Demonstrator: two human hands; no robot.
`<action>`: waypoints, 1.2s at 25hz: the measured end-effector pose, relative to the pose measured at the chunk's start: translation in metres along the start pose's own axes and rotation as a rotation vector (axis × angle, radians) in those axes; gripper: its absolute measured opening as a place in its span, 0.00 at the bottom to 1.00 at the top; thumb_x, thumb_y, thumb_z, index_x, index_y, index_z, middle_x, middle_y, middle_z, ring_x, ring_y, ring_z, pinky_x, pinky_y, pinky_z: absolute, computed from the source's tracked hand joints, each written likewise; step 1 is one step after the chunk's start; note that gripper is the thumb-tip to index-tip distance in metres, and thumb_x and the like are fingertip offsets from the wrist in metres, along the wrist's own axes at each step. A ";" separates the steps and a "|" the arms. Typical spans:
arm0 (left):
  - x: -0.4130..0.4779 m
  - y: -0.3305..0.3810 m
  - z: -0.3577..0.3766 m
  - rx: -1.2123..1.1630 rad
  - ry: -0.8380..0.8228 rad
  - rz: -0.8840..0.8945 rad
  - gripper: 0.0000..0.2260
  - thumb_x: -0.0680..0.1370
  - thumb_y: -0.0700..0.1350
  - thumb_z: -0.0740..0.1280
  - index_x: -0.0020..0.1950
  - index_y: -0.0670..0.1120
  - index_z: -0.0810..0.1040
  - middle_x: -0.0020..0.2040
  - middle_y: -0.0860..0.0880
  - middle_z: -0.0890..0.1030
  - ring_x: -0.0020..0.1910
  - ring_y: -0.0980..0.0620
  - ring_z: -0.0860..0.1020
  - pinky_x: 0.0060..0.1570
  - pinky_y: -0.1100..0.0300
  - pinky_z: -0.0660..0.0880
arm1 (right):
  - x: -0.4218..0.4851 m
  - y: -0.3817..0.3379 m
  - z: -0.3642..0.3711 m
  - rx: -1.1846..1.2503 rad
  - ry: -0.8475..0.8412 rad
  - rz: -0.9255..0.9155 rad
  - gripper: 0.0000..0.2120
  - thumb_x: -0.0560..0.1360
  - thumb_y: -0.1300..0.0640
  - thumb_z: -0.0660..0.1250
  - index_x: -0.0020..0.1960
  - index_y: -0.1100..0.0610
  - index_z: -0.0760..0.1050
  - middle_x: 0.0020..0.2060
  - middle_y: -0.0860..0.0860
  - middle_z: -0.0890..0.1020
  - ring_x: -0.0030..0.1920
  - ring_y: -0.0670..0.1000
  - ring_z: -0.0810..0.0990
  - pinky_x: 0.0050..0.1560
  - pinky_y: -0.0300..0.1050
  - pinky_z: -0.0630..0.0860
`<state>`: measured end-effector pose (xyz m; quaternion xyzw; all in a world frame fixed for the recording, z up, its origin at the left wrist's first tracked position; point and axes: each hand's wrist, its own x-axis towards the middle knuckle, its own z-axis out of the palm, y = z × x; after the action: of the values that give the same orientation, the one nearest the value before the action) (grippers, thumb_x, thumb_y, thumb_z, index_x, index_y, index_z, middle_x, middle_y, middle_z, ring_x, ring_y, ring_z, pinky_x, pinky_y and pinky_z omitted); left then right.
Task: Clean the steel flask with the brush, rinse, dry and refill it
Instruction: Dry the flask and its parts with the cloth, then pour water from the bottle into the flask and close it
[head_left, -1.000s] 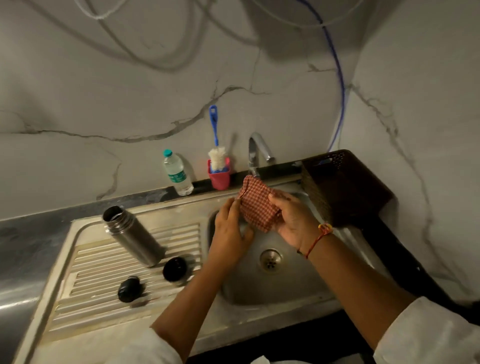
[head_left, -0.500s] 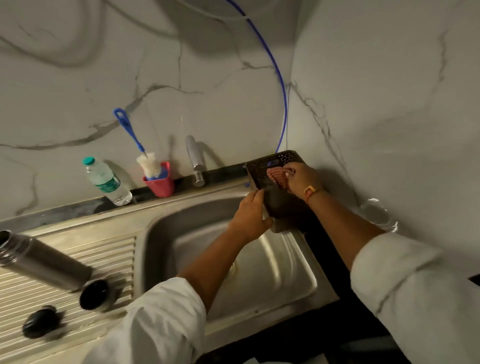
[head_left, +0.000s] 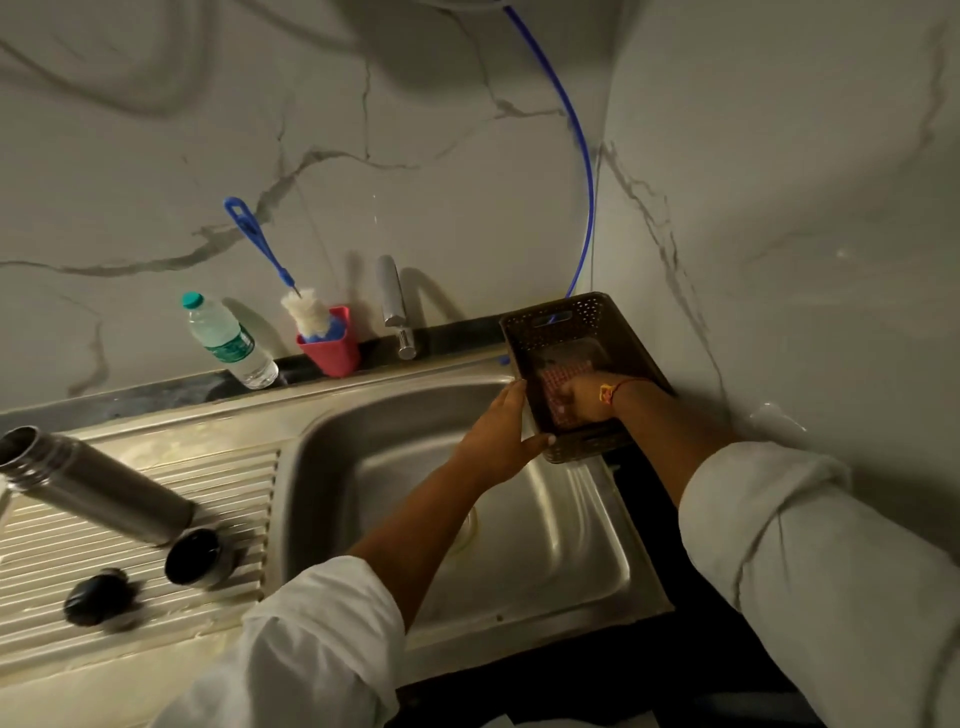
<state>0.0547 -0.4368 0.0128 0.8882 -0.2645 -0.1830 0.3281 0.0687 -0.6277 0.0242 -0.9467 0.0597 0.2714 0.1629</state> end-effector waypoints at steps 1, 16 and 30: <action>-0.003 -0.003 -0.003 0.015 0.003 -0.016 0.38 0.80 0.49 0.72 0.83 0.45 0.53 0.83 0.45 0.58 0.80 0.46 0.61 0.74 0.55 0.62 | 0.005 0.001 0.001 0.018 0.087 0.003 0.13 0.81 0.52 0.62 0.62 0.56 0.75 0.56 0.53 0.77 0.52 0.54 0.74 0.59 0.49 0.72; -0.140 -0.147 -0.131 0.251 0.600 -0.232 0.19 0.80 0.50 0.69 0.69 0.45 0.77 0.69 0.44 0.76 0.69 0.44 0.72 0.69 0.50 0.68 | -0.022 -0.269 0.075 0.261 0.726 -0.399 0.11 0.83 0.54 0.58 0.51 0.57 0.77 0.49 0.52 0.78 0.46 0.52 0.76 0.42 0.44 0.68; -0.174 -0.229 -0.244 0.138 0.649 -0.073 0.19 0.81 0.45 0.69 0.70 0.42 0.75 0.71 0.43 0.74 0.72 0.45 0.70 0.72 0.53 0.68 | 0.130 -0.470 0.016 0.197 0.698 -0.341 0.26 0.78 0.57 0.68 0.74 0.56 0.66 0.71 0.57 0.68 0.67 0.62 0.72 0.67 0.54 0.71</action>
<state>0.1185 -0.0680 0.0592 0.9293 -0.1258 0.1161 0.3273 0.2652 -0.1838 0.0724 -0.9581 -0.0207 -0.1047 0.2656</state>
